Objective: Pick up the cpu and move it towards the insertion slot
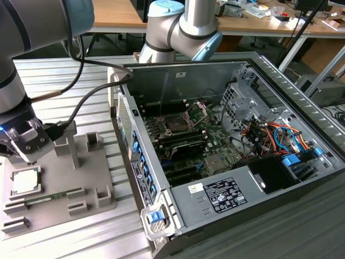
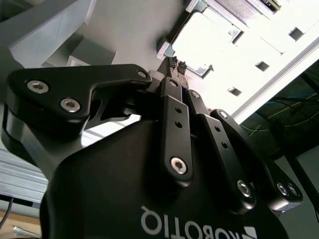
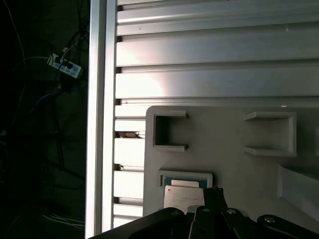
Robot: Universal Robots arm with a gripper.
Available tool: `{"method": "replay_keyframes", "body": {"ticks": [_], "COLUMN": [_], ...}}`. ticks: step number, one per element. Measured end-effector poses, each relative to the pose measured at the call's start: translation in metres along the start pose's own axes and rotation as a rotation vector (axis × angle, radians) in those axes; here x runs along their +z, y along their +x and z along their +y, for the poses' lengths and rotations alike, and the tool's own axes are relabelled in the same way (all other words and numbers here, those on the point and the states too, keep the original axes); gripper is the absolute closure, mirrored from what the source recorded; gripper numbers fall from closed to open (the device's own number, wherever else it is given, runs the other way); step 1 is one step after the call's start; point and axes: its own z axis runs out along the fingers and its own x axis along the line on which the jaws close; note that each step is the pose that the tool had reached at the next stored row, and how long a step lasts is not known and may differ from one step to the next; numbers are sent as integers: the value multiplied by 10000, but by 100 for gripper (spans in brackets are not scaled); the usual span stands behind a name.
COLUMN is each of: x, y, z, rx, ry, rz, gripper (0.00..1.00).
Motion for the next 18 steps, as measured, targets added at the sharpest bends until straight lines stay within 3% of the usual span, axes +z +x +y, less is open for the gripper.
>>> {"method": "replay_keyframes", "body": {"ticks": [9, 18], "x": [63, 110], "y": [4, 66], "z": [-4, -5], "rx": [-2, -2], "ry": [1, 17], "rz": [1, 0], "gripper": [89, 89]}}
